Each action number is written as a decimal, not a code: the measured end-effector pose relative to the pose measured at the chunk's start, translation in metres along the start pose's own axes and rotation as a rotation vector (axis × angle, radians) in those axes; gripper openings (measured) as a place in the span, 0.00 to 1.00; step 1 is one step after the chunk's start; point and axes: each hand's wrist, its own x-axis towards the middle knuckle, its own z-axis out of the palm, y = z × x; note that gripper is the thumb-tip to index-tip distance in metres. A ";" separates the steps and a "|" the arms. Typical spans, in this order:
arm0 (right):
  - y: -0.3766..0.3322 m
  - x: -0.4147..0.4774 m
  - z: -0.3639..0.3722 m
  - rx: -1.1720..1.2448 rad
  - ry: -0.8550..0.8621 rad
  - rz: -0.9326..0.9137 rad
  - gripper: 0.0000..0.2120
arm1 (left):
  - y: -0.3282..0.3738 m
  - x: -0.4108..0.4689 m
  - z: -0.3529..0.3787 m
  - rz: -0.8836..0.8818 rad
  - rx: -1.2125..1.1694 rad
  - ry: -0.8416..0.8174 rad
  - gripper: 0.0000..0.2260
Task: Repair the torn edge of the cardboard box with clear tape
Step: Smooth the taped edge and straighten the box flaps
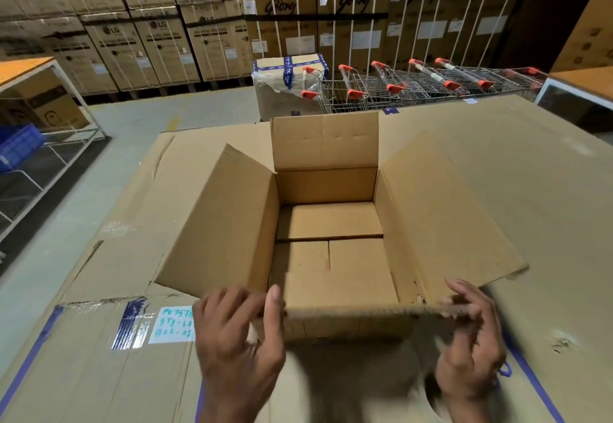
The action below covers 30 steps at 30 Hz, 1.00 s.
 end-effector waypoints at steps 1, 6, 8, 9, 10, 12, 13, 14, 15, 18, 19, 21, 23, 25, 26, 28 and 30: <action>-0.003 -0.003 0.000 0.070 -0.022 0.040 0.28 | 0.000 -0.011 -0.007 -0.061 -0.044 -0.025 0.15; 0.007 -0.005 -0.021 0.298 -0.223 0.228 0.39 | -0.019 -0.021 -0.035 -0.871 -0.507 -0.220 0.14; 0.006 0.008 -0.025 0.486 -0.259 0.415 0.44 | -0.035 -0.012 -0.037 -1.069 -0.651 -0.269 0.07; 0.007 0.011 -0.026 0.505 -0.239 0.472 0.45 | -0.041 -0.008 -0.035 -1.151 -0.711 -0.279 0.04; 0.011 0.012 -0.026 0.495 -0.221 0.480 0.44 | -0.048 -0.007 -0.030 -1.215 -0.750 -0.276 0.08; 0.012 0.010 -0.025 0.482 -0.195 0.488 0.44 | -0.059 -0.004 -0.023 -1.299 -0.810 -0.255 0.16; 0.013 0.010 -0.025 0.481 -0.192 0.493 0.44 | -0.062 -0.003 -0.021 -1.316 -0.822 -0.244 0.17; 0.011 0.010 -0.025 0.472 -0.199 0.505 0.45 | -0.064 -0.001 -0.020 -1.313 -0.832 -0.233 0.17; 0.009 0.011 -0.025 0.455 -0.203 0.521 0.45 | -0.067 0.000 -0.017 -1.307 -0.821 -0.220 0.16; 0.003 0.012 -0.024 0.434 -0.198 0.515 0.45 | -0.074 0.000 -0.007 -1.296 -0.768 -0.195 0.13; 0.001 0.012 -0.023 0.424 -0.201 0.503 0.44 | -0.074 0.000 -0.003 -1.292 -0.740 -0.186 0.14; -0.001 0.011 -0.022 0.412 -0.191 0.489 0.43 | -0.075 -0.001 0.003 -1.265 -0.666 -0.156 0.17; -0.003 0.009 -0.021 0.397 -0.173 0.488 0.41 | -0.075 -0.003 0.007 -1.237 -0.604 -0.132 0.21; -0.002 0.007 -0.020 0.375 -0.160 0.465 0.37 | -0.075 -0.006 0.009 -1.236 -0.570 -0.132 0.26; -0.001 0.005 -0.020 0.359 -0.149 0.453 0.34 | -0.073 -0.006 0.009 -1.245 -0.570 -0.145 0.30; 0.000 0.002 -0.020 0.337 -0.138 0.459 0.29 | -0.068 -0.004 0.008 -1.266 -0.589 -0.178 0.37; -0.001 0.000 -0.019 0.335 -0.139 0.463 0.30 | -0.067 -0.004 0.006 -1.274 -0.605 -0.187 0.36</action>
